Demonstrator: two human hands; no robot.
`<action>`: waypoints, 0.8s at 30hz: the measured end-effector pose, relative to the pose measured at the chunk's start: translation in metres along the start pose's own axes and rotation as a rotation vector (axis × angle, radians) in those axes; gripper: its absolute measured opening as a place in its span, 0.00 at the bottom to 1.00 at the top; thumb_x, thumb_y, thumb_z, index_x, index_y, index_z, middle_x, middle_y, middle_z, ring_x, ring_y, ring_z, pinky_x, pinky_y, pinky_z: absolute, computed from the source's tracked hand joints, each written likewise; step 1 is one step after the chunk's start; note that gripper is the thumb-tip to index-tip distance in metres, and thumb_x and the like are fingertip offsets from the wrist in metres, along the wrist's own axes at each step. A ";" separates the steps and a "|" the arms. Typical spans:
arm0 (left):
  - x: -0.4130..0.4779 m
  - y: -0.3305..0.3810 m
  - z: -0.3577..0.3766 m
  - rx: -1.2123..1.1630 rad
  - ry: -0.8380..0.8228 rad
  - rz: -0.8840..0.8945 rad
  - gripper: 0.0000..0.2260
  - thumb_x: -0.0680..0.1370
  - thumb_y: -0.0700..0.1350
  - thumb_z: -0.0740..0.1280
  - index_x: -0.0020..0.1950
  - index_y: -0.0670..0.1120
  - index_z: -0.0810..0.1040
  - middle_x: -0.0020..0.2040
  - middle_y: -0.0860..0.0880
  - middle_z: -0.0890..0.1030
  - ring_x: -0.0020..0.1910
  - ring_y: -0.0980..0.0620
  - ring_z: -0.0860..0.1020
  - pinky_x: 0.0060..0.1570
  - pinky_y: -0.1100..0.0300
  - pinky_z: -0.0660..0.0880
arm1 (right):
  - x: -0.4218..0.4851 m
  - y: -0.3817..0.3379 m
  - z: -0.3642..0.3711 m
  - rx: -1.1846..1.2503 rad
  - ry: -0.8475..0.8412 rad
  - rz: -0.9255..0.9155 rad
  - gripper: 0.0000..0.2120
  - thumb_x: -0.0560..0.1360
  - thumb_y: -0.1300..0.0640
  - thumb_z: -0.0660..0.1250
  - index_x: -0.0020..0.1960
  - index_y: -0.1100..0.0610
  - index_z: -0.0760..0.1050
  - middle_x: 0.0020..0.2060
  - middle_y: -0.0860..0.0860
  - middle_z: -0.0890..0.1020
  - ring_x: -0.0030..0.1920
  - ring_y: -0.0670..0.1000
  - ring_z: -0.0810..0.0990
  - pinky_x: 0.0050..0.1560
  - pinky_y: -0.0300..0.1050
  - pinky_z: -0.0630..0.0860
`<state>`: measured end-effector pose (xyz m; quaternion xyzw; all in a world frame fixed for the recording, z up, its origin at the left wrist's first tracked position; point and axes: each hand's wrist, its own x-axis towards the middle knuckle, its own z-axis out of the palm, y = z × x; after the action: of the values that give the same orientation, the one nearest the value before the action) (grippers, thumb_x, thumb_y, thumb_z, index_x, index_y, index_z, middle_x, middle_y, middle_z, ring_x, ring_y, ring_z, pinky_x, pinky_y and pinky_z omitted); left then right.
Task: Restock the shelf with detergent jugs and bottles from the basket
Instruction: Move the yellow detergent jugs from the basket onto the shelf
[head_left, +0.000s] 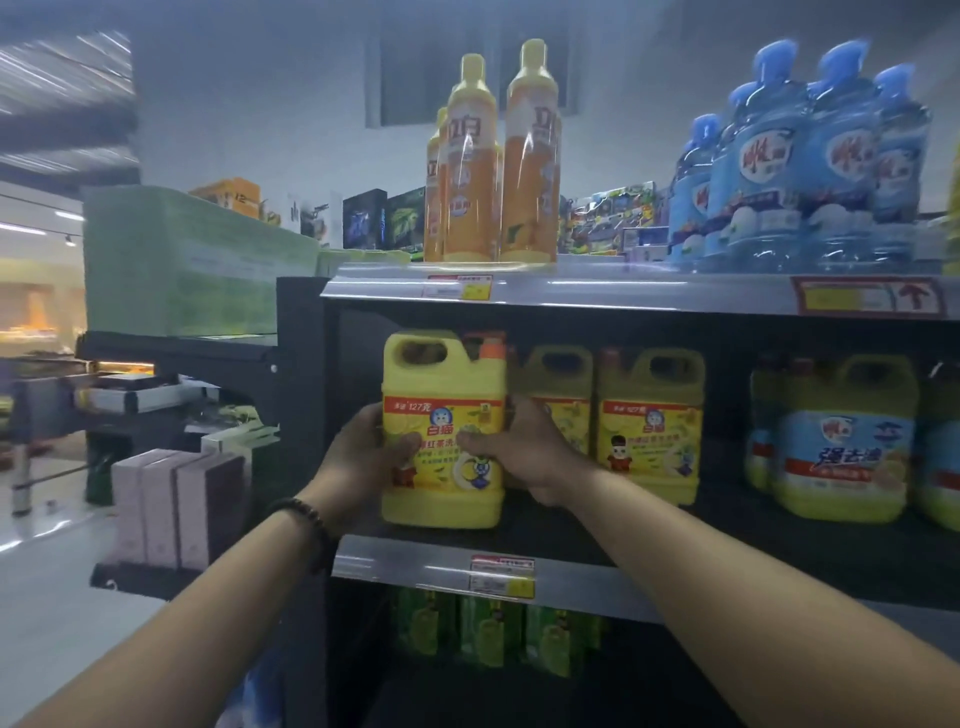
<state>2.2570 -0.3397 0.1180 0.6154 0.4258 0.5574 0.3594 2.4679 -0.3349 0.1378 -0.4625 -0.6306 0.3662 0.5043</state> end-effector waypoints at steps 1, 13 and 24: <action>0.004 -0.006 0.002 0.036 0.011 0.004 0.10 0.82 0.39 0.71 0.60 0.52 0.79 0.56 0.49 0.87 0.57 0.45 0.86 0.56 0.42 0.84 | 0.006 0.008 0.005 -0.031 0.014 -0.010 0.27 0.73 0.60 0.82 0.67 0.51 0.75 0.59 0.50 0.87 0.59 0.52 0.86 0.62 0.61 0.84; 0.016 -0.039 0.014 0.531 0.237 0.069 0.12 0.83 0.43 0.66 0.66 0.48 0.72 0.54 0.50 0.81 0.51 0.44 0.80 0.50 0.54 0.72 | 0.036 0.024 0.022 -0.433 0.079 -0.060 0.28 0.74 0.47 0.81 0.68 0.53 0.73 0.62 0.51 0.84 0.62 0.54 0.83 0.59 0.49 0.79; -0.067 -0.011 0.031 0.886 0.247 0.194 0.15 0.77 0.59 0.66 0.60 0.55 0.80 0.56 0.50 0.83 0.56 0.42 0.80 0.55 0.49 0.78 | -0.039 0.022 0.009 -0.708 0.103 -0.174 0.21 0.80 0.43 0.71 0.67 0.53 0.74 0.55 0.51 0.82 0.54 0.54 0.81 0.48 0.48 0.77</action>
<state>2.2850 -0.3964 0.0791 0.6757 0.6027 0.4220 -0.0451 2.4662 -0.3657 0.1037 -0.5708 -0.7290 0.0573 0.3734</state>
